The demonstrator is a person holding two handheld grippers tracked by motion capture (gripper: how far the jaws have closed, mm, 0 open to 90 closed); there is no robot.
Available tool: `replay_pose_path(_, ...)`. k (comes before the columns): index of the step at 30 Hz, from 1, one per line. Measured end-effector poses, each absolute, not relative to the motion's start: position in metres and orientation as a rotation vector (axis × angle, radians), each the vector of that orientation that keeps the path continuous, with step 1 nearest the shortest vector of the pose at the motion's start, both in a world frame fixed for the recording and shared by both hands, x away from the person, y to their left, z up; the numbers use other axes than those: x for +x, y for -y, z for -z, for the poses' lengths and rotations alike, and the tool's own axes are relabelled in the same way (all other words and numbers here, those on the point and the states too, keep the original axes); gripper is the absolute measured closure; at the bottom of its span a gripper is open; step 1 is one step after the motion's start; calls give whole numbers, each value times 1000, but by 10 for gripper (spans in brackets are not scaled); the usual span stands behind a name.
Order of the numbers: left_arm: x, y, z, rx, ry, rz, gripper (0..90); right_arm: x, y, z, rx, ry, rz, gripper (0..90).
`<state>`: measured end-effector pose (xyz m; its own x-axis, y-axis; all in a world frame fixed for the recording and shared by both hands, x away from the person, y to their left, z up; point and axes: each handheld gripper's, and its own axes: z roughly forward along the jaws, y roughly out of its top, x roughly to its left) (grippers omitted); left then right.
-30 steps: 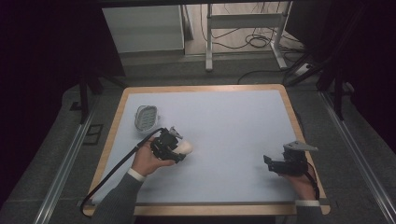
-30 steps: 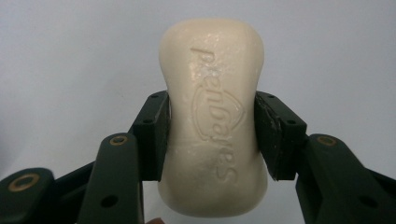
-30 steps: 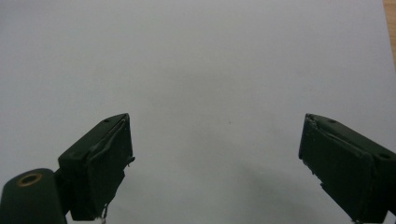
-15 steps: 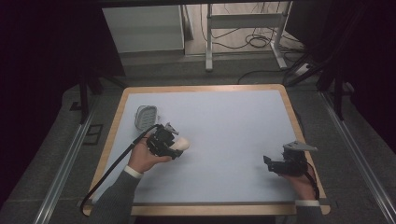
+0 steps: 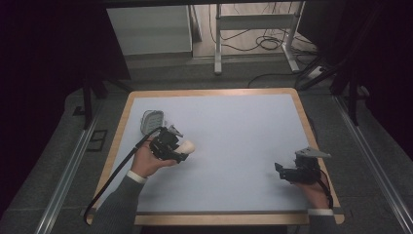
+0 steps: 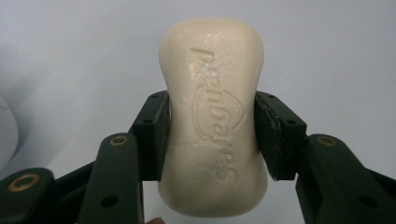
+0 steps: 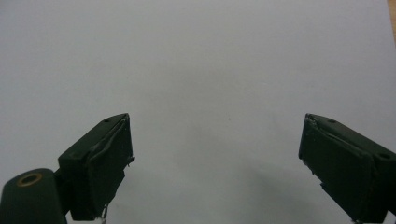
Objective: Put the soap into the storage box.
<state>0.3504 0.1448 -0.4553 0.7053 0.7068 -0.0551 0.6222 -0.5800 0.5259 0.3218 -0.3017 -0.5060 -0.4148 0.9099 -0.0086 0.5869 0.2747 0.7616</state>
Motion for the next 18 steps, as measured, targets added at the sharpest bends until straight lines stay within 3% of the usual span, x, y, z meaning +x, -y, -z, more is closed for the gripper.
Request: replay_pose_path(18, 359, -154, 440, 2368, -1024, -239, 494, 322, 301, 507, 1345, -2106, -962, 97)
